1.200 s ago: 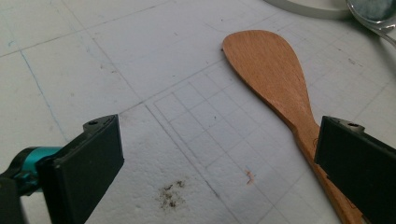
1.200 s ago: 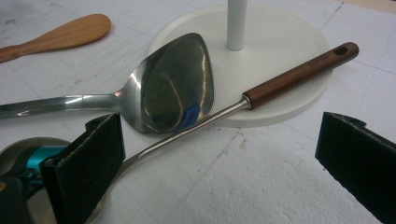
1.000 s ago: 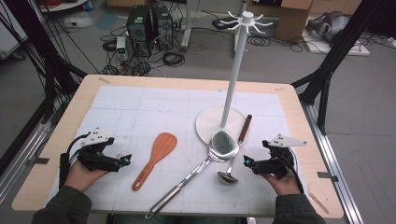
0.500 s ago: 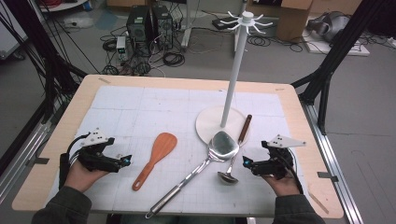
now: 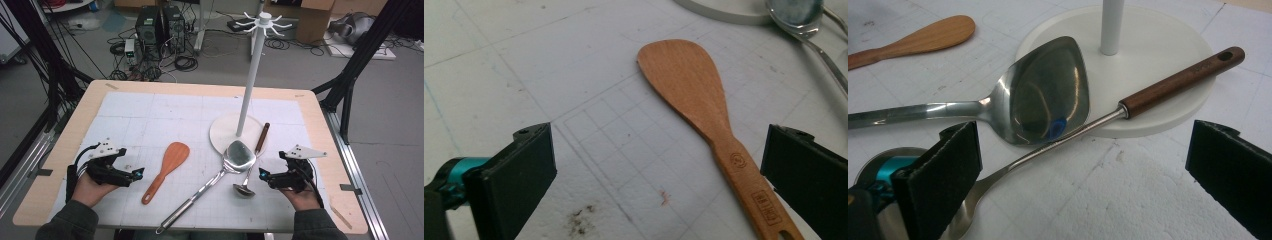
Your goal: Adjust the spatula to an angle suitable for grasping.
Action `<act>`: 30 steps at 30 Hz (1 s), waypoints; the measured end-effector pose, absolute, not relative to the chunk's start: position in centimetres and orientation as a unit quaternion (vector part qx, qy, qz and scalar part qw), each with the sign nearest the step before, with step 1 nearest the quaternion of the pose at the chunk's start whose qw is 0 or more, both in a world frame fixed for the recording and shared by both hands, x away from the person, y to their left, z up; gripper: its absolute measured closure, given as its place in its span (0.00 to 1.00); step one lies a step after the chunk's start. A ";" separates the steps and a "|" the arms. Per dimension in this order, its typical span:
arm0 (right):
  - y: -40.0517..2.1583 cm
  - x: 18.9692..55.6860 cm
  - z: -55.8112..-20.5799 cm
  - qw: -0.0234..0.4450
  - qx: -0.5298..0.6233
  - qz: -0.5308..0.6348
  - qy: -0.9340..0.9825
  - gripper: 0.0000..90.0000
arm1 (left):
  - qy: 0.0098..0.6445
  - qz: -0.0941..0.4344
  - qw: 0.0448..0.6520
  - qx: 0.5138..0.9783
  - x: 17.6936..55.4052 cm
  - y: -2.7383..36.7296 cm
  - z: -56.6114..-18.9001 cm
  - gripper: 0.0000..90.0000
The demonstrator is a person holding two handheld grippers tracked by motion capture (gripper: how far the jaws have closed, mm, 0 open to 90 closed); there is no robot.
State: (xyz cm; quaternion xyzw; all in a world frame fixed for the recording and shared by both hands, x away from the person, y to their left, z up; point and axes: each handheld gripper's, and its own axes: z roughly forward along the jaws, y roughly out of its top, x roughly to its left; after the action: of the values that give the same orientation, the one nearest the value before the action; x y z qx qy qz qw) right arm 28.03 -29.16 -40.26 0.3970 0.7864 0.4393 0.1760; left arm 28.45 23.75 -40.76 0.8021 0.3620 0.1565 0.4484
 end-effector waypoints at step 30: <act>-29.4 27.6 -40.1 0.185 0.398 0.438 0.784 0.00 | 0.294 0.130 0.475 0.819 26.6 17.4 -39.1 0.02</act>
State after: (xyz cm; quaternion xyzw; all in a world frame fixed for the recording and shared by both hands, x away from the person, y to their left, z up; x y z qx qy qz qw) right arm 27.59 -29.41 -40.15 0.3981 0.7842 0.4384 0.1852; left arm 26.64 17.40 -39.12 0.8188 0.2943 0.1305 0.4753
